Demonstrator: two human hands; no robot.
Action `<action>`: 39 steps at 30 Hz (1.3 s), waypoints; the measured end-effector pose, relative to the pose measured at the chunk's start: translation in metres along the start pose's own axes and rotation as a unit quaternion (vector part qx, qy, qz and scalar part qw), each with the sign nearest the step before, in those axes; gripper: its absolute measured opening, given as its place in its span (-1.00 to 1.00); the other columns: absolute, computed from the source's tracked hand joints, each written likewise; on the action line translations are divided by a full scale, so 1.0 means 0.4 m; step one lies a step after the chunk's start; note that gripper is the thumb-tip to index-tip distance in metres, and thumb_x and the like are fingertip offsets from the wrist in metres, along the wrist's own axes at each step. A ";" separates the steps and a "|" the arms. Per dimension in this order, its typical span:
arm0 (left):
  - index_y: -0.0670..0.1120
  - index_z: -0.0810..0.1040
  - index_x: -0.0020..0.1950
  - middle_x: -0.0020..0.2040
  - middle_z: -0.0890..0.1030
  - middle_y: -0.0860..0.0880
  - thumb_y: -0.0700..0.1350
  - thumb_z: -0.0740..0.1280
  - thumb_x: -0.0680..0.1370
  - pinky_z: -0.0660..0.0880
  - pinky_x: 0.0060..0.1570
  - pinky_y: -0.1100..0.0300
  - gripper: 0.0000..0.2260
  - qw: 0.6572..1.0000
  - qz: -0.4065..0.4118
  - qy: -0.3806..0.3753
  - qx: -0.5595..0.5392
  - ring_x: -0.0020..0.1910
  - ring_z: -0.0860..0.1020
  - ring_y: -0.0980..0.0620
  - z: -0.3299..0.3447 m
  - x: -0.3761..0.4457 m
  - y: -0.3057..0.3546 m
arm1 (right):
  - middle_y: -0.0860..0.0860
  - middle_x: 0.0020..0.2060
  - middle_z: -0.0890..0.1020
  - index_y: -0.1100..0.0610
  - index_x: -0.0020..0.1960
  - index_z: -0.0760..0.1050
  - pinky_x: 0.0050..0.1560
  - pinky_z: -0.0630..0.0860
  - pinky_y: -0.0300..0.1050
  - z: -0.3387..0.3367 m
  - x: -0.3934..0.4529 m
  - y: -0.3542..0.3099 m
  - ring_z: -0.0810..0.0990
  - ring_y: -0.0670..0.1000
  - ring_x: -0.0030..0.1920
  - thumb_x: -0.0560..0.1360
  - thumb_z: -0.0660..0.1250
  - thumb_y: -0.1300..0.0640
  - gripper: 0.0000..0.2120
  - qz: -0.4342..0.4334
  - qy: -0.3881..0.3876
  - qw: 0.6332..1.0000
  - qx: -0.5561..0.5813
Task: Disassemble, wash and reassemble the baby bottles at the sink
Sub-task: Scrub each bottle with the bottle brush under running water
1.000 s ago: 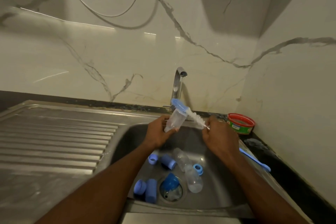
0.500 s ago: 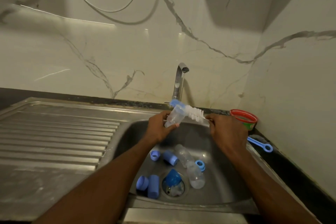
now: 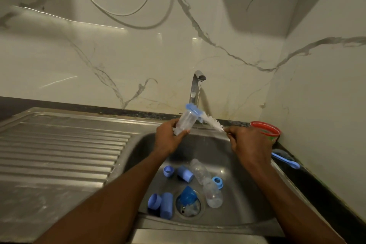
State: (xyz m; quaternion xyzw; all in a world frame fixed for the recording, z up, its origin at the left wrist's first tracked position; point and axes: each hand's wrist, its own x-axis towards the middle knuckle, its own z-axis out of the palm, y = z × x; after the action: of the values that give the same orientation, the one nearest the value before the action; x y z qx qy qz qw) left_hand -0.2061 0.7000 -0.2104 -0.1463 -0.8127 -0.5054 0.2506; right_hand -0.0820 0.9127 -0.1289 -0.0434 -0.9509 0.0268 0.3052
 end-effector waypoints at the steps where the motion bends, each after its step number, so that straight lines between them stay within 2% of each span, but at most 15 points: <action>1: 0.01 0.54 0.36 0.21 0.65 0.02 0.06 0.52 0.49 0.60 0.12 0.15 -0.53 1.000 0.009 -0.013 -0.002 0.11 0.61 0.14 -0.004 0.002 -0.001 | -0.09 -0.06 0.71 -0.21 0.30 0.57 -0.14 0.64 -0.01 0.000 -0.001 -0.001 0.63 -0.02 -0.11 0.62 0.31 -0.01 -0.72 -0.001 -0.005 1.000 0.005; 4: 0.02 0.54 0.36 0.23 0.64 0.04 0.04 0.55 0.47 0.59 0.14 0.17 -0.51 0.995 0.055 -0.083 0.017 0.11 0.59 0.17 -0.003 0.000 0.013 | -0.06 -0.04 0.71 -0.22 0.34 0.53 -0.13 0.64 0.00 0.000 -0.001 -0.007 0.64 0.00 -0.10 0.63 0.30 0.01 -0.69 0.009 -0.009 1.000 -0.004; 6: 0.01 0.55 0.34 0.21 0.65 0.02 0.05 0.54 0.47 0.57 0.10 0.21 -0.53 0.998 0.028 -0.052 0.022 0.06 0.58 0.17 0.005 0.000 0.017 | -0.06 -0.06 0.71 -0.22 0.34 0.53 -0.17 0.64 0.00 0.003 -0.002 -0.008 0.64 0.00 -0.13 0.63 0.30 0.02 -0.69 0.010 0.003 1.000 -0.005; 9: -0.03 0.55 0.32 0.20 0.65 -0.01 0.05 0.53 0.48 0.55 0.06 0.22 -0.55 0.998 -0.058 0.024 0.018 0.01 0.55 0.17 0.001 0.001 0.014 | -0.08 -0.10 0.71 -0.22 0.32 0.55 -0.19 0.64 -0.01 0.007 -0.002 -0.006 0.64 0.00 -0.15 0.61 0.32 0.01 -0.70 0.012 0.012 1.000 -0.004; 14: -0.02 0.56 0.33 0.20 0.65 0.02 0.01 0.57 0.45 0.51 0.04 0.31 -0.51 0.994 0.038 -0.096 0.036 0.07 0.59 0.16 -0.002 -0.013 0.042 | -0.07 -0.06 0.71 -0.21 0.33 0.54 -0.12 0.64 -0.01 0.018 0.001 -0.008 0.65 0.00 -0.11 0.61 0.33 0.01 -0.70 0.019 -0.003 1.000 0.010; 18: -0.04 0.56 0.32 0.18 0.64 0.02 0.04 0.55 0.46 0.47 -0.02 0.33 -0.53 0.999 -0.035 -0.007 0.025 0.02 0.54 0.19 -0.002 -0.006 0.033 | -0.06 -0.10 0.70 -0.24 0.32 0.54 -0.16 0.65 0.03 0.032 0.009 0.004 0.63 0.00 -0.17 0.61 0.33 -0.03 -0.70 0.038 0.017 0.999 0.023; 19: -0.04 0.56 0.33 0.19 0.64 0.02 0.05 0.55 0.46 0.46 -0.04 0.36 -0.52 0.999 -0.027 -0.007 0.026 0.02 0.54 0.19 -0.007 -0.002 0.026 | -0.07 -0.10 0.71 -0.24 0.31 0.55 -0.17 0.64 0.01 0.034 0.010 0.003 0.63 0.00 -0.18 0.61 0.34 -0.03 -0.71 0.031 0.021 0.999 0.027; 21: -0.02 0.55 0.34 0.21 0.65 0.02 0.05 0.55 0.46 0.49 -0.03 0.38 -0.51 0.997 0.027 -0.064 0.031 0.03 0.56 0.21 -0.016 -0.002 0.027 | -0.09 -0.09 0.72 -0.22 0.28 0.58 -0.18 0.64 -0.02 0.038 0.010 0.004 0.63 -0.02 -0.16 0.60 0.35 -0.03 -0.73 0.017 0.031 0.999 0.031; 23: -0.01 0.56 0.33 0.19 0.66 0.03 0.05 0.56 0.45 0.55 0.04 0.31 -0.52 0.992 0.060 -0.105 0.036 0.04 0.57 0.22 -0.013 -0.013 0.039 | -0.10 -0.07 0.72 -0.22 0.28 0.59 -0.19 0.62 -0.07 0.040 0.011 0.004 0.64 -0.03 -0.15 0.60 0.35 -0.06 -0.74 0.018 0.036 0.999 0.030; 26: -0.02 0.58 0.28 0.13 0.66 0.04 0.03 0.56 0.45 0.54 0.01 0.28 -0.56 0.999 0.006 -0.041 0.024 -0.04 0.56 0.24 0.003 -0.011 0.030 | -0.13 -0.07 0.72 -0.22 0.26 0.60 -0.21 0.61 -0.08 0.048 0.010 0.009 0.64 -0.04 -0.15 0.59 0.37 -0.08 -0.75 0.014 0.043 0.998 0.039; 28: -0.02 0.56 0.30 0.14 0.64 0.04 0.03 0.55 0.46 0.62 -0.02 0.19 -0.56 1.000 -0.020 -0.012 0.003 -0.05 0.60 0.18 0.001 -0.008 0.022 | -0.14 -0.08 0.73 -0.23 0.24 0.60 -0.22 0.62 -0.07 0.054 0.012 0.011 0.65 -0.04 -0.16 0.58 0.38 -0.08 -0.75 0.011 0.056 0.997 0.048; 32: -0.01 0.53 0.37 0.19 0.62 0.06 0.01 0.55 0.47 0.62 -0.05 0.22 -0.50 0.993 0.058 -0.104 -0.004 0.06 0.62 0.11 -0.014 -0.014 0.031 | -0.13 -0.10 0.71 -0.17 0.19 0.57 -0.17 0.62 -0.04 0.071 0.016 0.009 0.65 -0.02 -0.11 0.56 0.39 -0.08 -0.79 0.013 0.038 0.996 0.078; 34: -0.03 0.54 0.36 0.20 0.63 0.03 0.02 0.55 0.47 0.58 -0.01 0.28 -0.51 0.994 0.060 -0.093 0.005 0.05 0.60 0.13 -0.008 -0.012 0.031 | -0.12 -0.11 0.68 -0.14 0.15 0.48 -0.20 0.56 -0.08 0.076 0.015 0.009 0.62 -0.02 -0.12 0.58 0.36 -0.06 -0.84 0.006 0.009 0.997 0.081; 38: -0.05 0.54 0.35 0.22 0.65 -0.01 0.05 0.55 0.47 0.54 -0.02 0.35 -0.50 0.999 0.007 -0.031 0.004 0.03 0.60 0.15 -0.002 0.000 0.009 | -0.06 -0.19 0.60 -0.07 0.15 0.37 -0.42 0.20 -0.21 0.055 0.014 0.004 0.49 -0.01 -0.25 0.66 0.16 -0.08 -0.87 0.011 0.014 0.999 0.034; 39: -0.04 0.53 0.36 0.23 0.64 0.01 0.04 0.55 0.46 0.51 -0.06 0.41 -0.49 0.999 0.015 -0.042 0.001 0.04 0.59 0.17 -0.005 0.001 0.011 | -0.04 -0.17 0.61 -0.06 0.16 0.38 -0.40 0.21 -0.19 0.053 0.016 0.003 0.50 0.02 -0.25 0.68 0.12 -0.09 -0.84 0.018 0.017 1.000 0.019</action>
State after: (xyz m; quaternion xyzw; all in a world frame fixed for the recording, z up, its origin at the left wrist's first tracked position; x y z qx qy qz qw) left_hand -0.2036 0.6999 -0.2063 -0.1792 -0.8208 -0.4940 0.2240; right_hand -0.0995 0.9138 -0.1425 -0.0556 -0.9441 0.0493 0.3211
